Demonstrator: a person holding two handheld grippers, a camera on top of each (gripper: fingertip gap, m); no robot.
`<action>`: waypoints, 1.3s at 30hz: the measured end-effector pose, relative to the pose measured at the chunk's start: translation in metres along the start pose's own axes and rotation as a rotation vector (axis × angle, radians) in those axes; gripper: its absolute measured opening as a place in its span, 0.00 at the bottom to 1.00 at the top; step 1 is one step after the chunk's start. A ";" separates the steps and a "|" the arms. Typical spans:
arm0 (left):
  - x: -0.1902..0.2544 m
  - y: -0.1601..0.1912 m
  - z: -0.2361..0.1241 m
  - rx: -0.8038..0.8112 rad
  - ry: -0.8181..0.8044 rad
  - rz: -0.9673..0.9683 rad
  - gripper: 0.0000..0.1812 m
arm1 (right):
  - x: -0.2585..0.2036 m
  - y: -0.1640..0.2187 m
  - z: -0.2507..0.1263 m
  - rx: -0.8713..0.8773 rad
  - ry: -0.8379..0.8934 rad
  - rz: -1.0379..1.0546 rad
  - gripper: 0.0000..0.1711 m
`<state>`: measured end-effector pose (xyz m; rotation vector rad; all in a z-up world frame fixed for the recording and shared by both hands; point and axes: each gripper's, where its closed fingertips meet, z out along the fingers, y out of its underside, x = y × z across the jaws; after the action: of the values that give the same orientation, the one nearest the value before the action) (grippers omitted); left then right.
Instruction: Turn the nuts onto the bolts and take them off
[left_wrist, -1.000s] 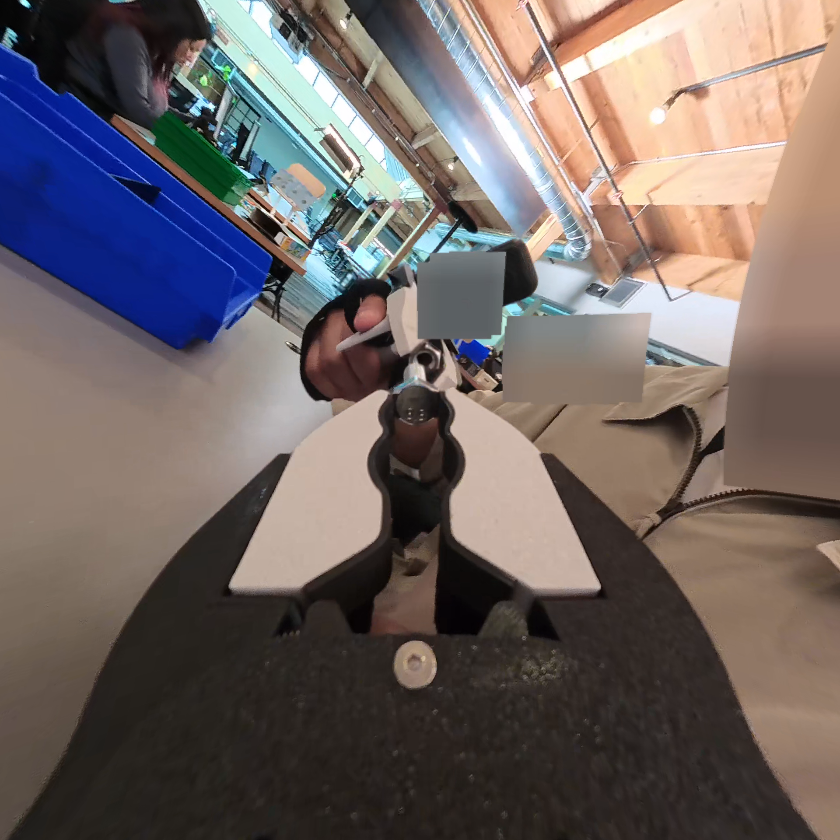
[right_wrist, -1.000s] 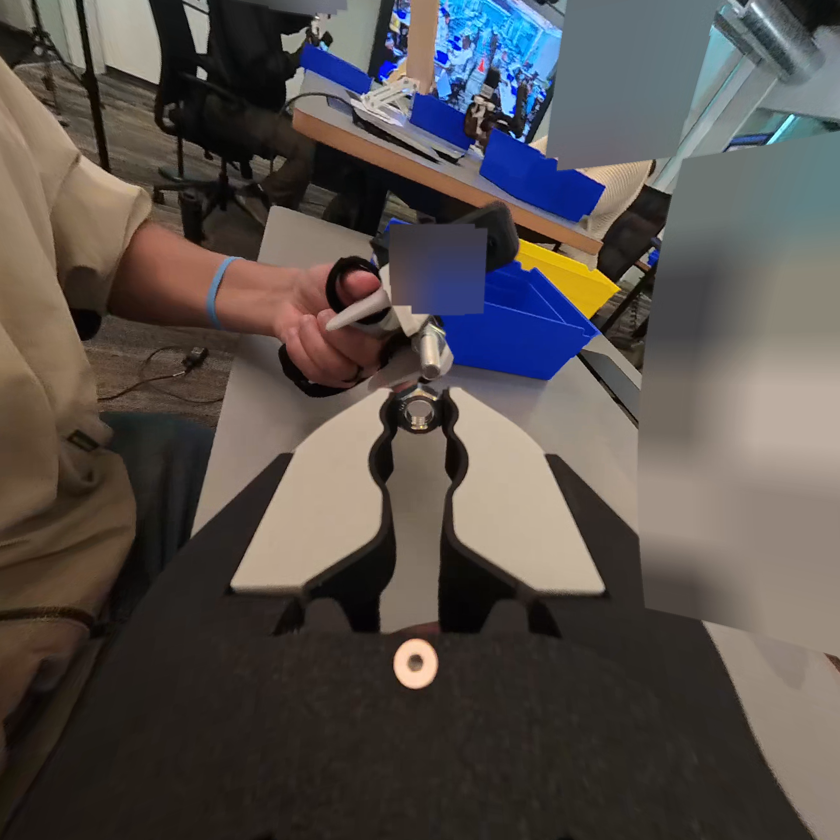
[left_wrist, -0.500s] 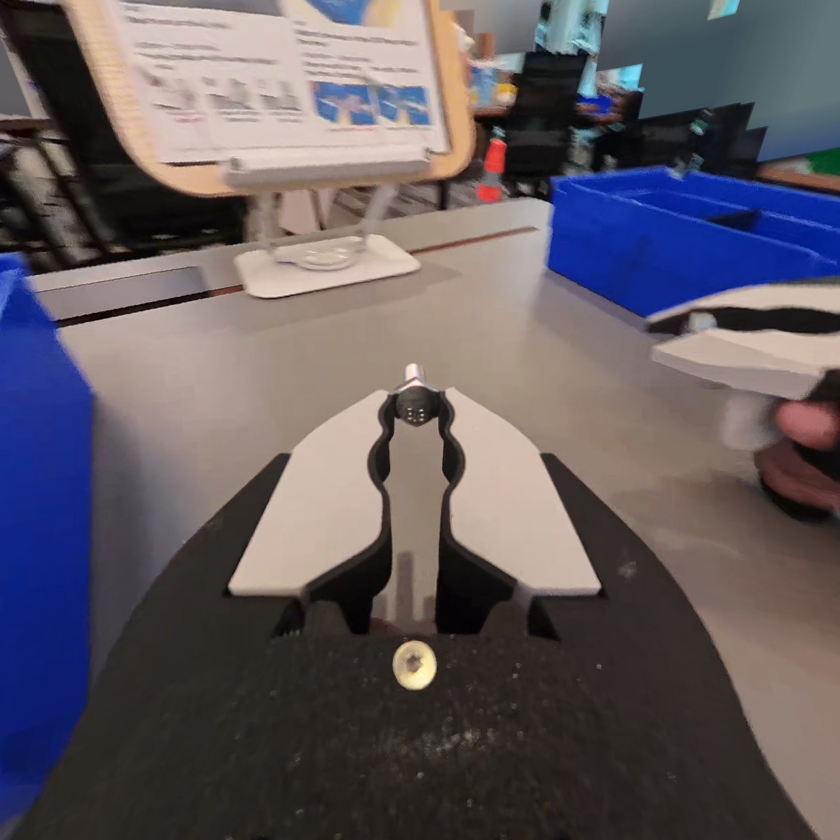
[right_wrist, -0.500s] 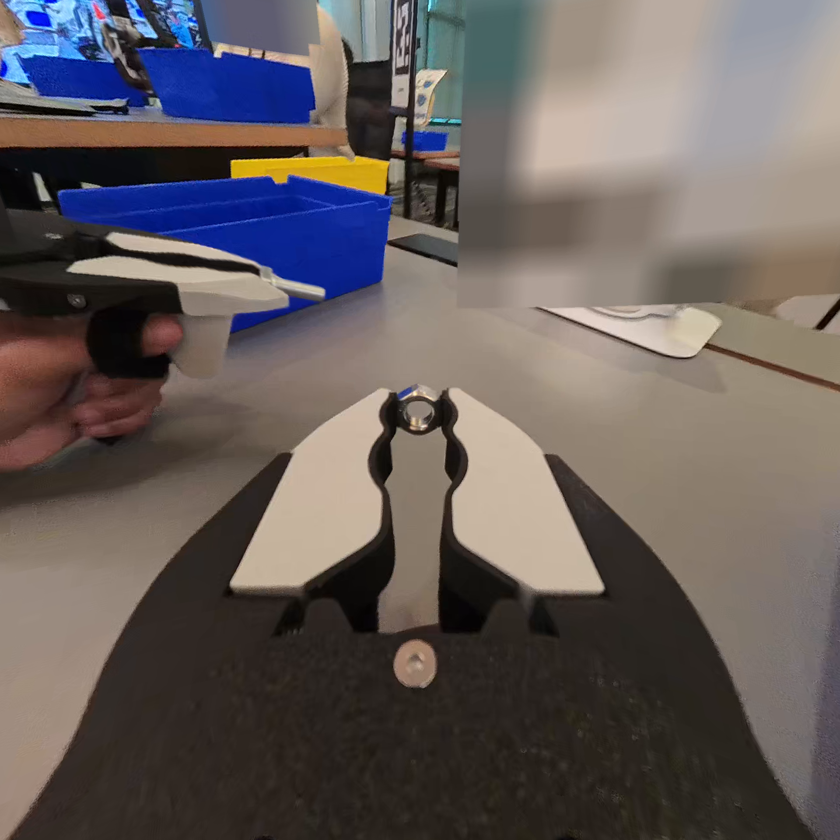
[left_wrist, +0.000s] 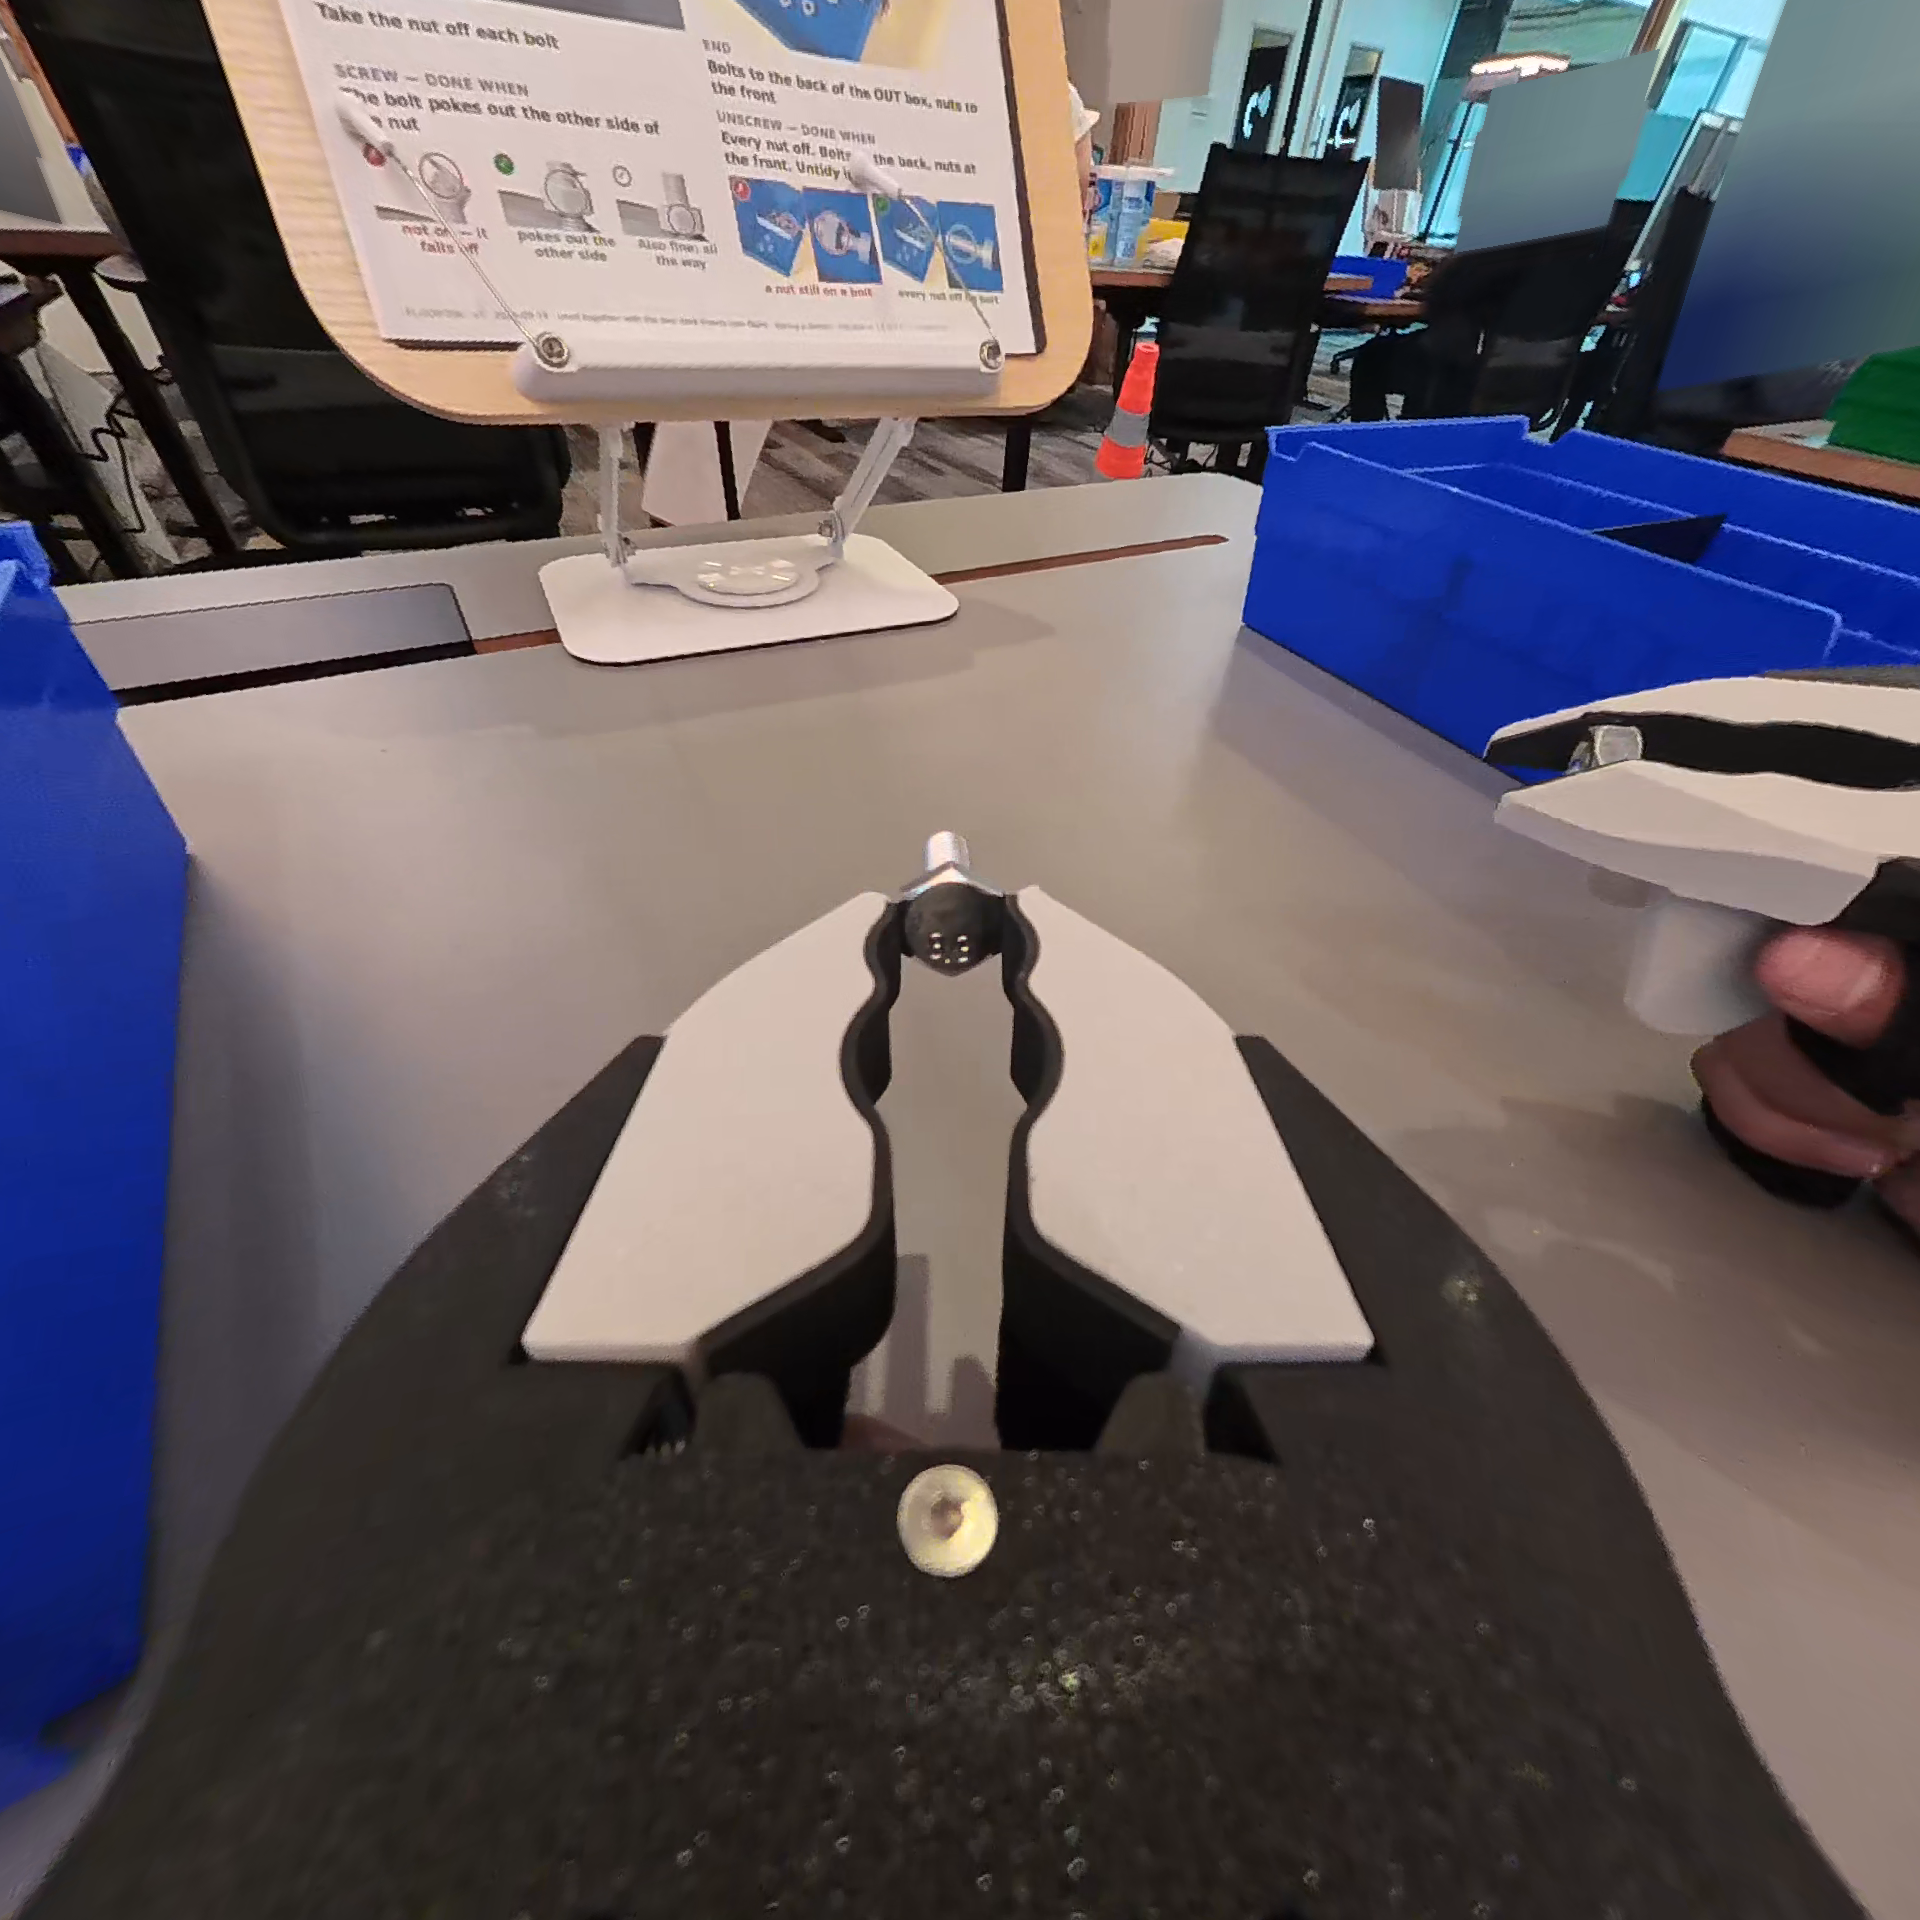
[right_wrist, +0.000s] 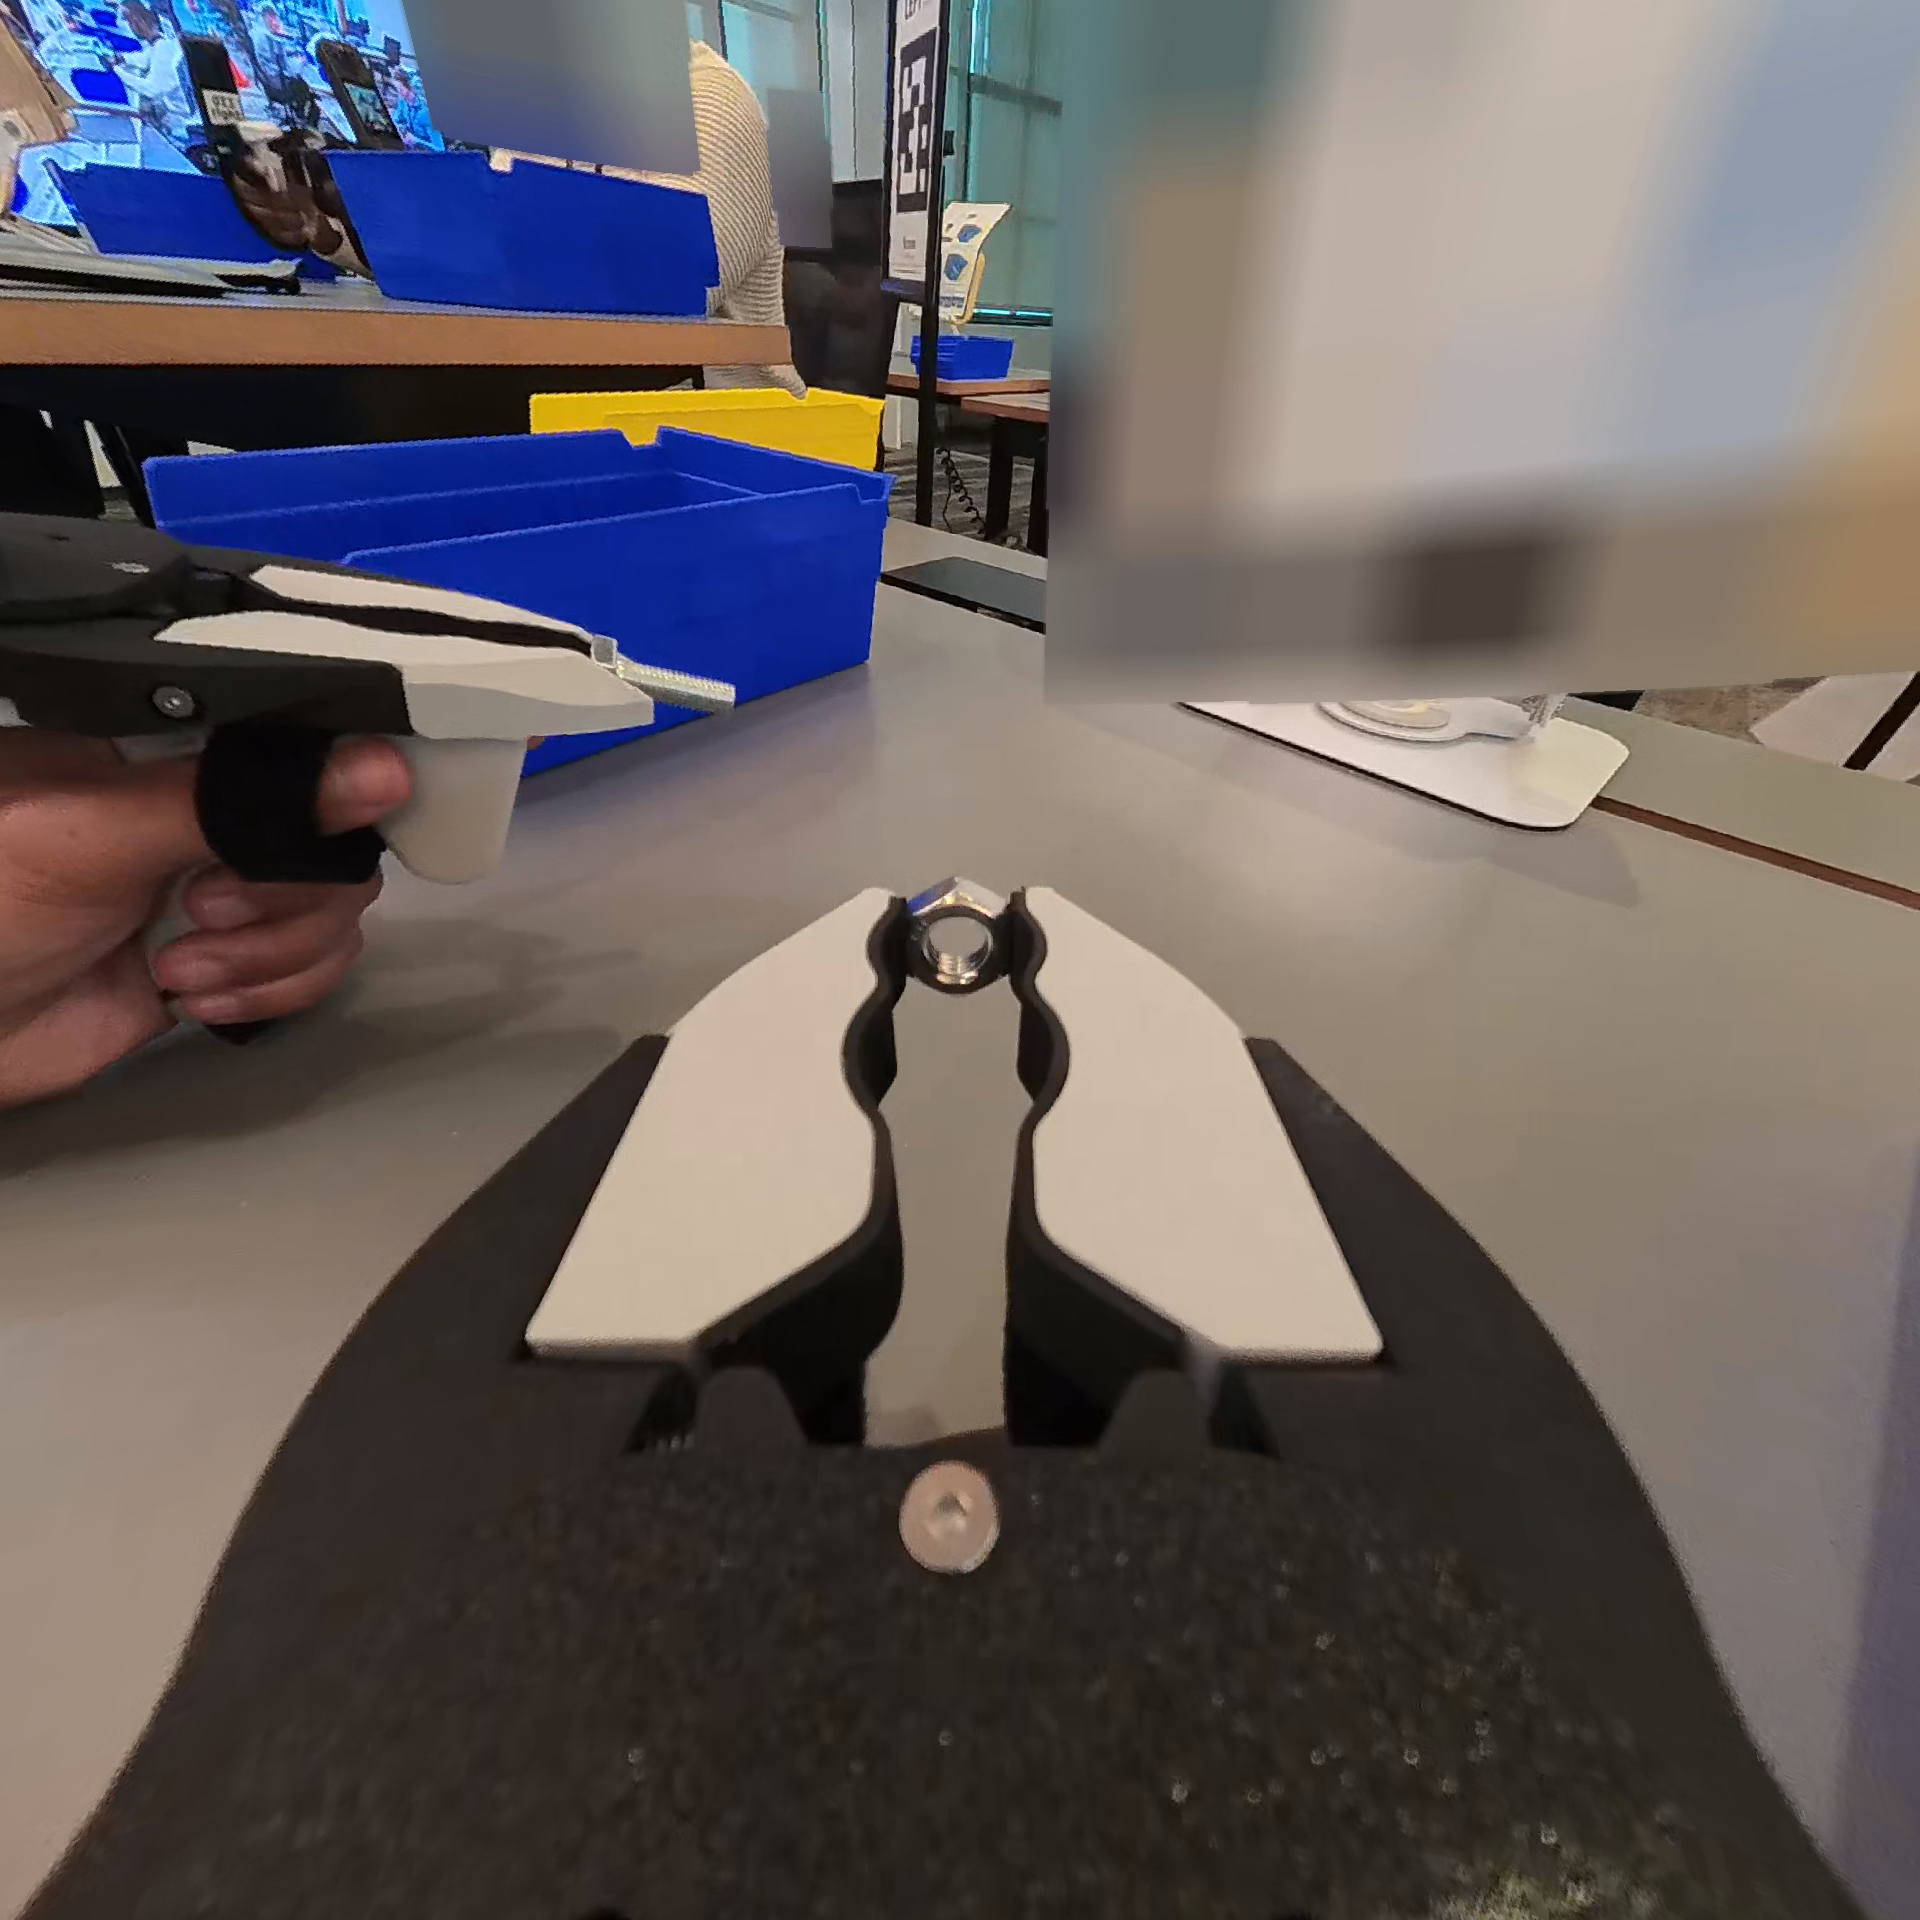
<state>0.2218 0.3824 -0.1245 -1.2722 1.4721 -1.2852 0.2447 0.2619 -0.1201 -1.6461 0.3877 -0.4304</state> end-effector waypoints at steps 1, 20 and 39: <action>0.001 0.001 0.001 -0.006 0.009 -0.003 0.10 | 0.001 0.000 0.000 0.001 0.000 0.004 0.11; 0.009 0.007 0.005 -0.051 0.063 0.005 0.10 | 0.289 0.088 -0.168 -1.067 0.409 0.177 0.11; 0.018 0.010 0.006 -0.069 0.106 0.031 0.10 | 0.303 0.120 -0.178 -1.362 0.376 0.207 0.19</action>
<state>0.2225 0.3633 -0.1345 -1.2367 1.6170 -1.3081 0.4208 -0.0540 -0.2046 -2.7828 1.3192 -0.3100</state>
